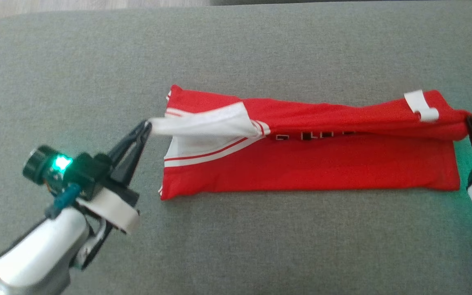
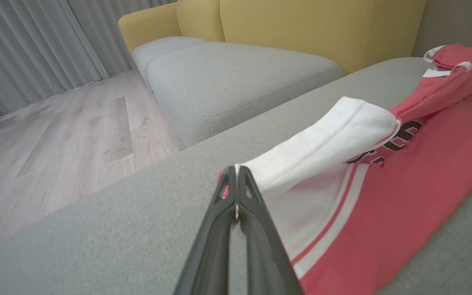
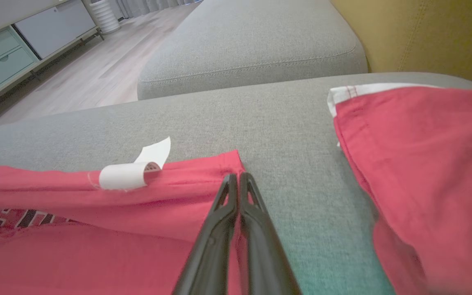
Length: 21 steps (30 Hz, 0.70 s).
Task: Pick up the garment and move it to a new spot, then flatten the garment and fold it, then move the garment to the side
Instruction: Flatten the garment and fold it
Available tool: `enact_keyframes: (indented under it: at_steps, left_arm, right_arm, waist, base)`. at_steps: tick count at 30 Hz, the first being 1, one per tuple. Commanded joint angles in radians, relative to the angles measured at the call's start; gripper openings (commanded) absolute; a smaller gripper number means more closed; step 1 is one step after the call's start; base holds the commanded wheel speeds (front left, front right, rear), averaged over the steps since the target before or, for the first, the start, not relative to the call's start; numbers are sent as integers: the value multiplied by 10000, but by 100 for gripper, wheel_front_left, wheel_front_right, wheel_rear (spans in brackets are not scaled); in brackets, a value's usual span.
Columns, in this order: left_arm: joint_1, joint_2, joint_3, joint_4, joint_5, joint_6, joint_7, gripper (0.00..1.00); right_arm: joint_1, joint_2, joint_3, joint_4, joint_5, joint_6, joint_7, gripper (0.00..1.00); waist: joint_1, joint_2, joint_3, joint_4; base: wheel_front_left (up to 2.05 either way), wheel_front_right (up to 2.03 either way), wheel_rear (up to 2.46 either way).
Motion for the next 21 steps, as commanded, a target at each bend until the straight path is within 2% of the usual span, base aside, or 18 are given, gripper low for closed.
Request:
enact_keyframes:
  at_steps: [1, 7, 8, 9, 10, 11, 12, 13, 17, 21]
  left_arm:
    - [-125, 520, 420, -359, -72, 164, -121, 0]
    - [503, 374, 260, -672, -117, 500, -306, 0]
    - [565, 318, 227, -626, -81, 554, -351, 0]
    - [627, 245, 244, -555, -70, 636, -424, 0]
    - [699, 159, 265, -483, -79, 711, -492, 0]
    - [775, 58, 277, -432, -92, 775, -552, 29]
    - [853, -55, 321, -388, -106, 864, -622, 47]
    - [935, -160, 381, -329, -113, 941, -695, 100]
    - [1394, -717, 794, -254, -66, 1430, -886, 100]
    - [2084, -1475, 1691, -726, 558, 2208, -921, 100]
  right_arm:
    - [399, -396, -238, -207, -130, 33, -132, 0]
    - [1295, -39, -1047, -577, -607, 33, -135, 0]
    - [1397, 44, -1156, -620, -687, 33, -135, 11]
    - [1501, 126, -1236, -661, -751, 33, -135, 31]
    - [1590, 202, -1322, -695, -798, 33, -136, 45]
    - [1661, 260, -1439, -719, -848, 33, -136, 100]
    - [1739, 320, -1586, -740, -896, 33, -136, 100]
    - [1830, 377, -1744, -777, -954, 33, -136, 100]
    - [2410, 661, -2666, -1024, -1265, 33, -136, 100]
    - [3139, 1114, -3657, -1291, -1522, 33, -136, 100]
  waist:
    - [2, 0, -19, 11]
    - [2, 0, 13, 11]
    - [2, 0, 15, 0]
    - [2, 0, 14, -16]
    - [2, 0, 12, -36]
    - [2, 0, 9, -55]
    - [2, 0, 3, -69]
    - [2, 0, -5, -83]
    - [2, 0, -131, -83]
    - [2, 0, -272, 37]
  base:
    - [0, 0, 0]
    - [0, 0, 0]
    - [0, 0, 0]
    - [0, 0, 0]
    - [0, 0, 0]
    - [0, 0, 0]
    - [0, 0, 0]
    - [0, 0, 0]
    - [0, 0, 0]
    - [0, 0, 0]
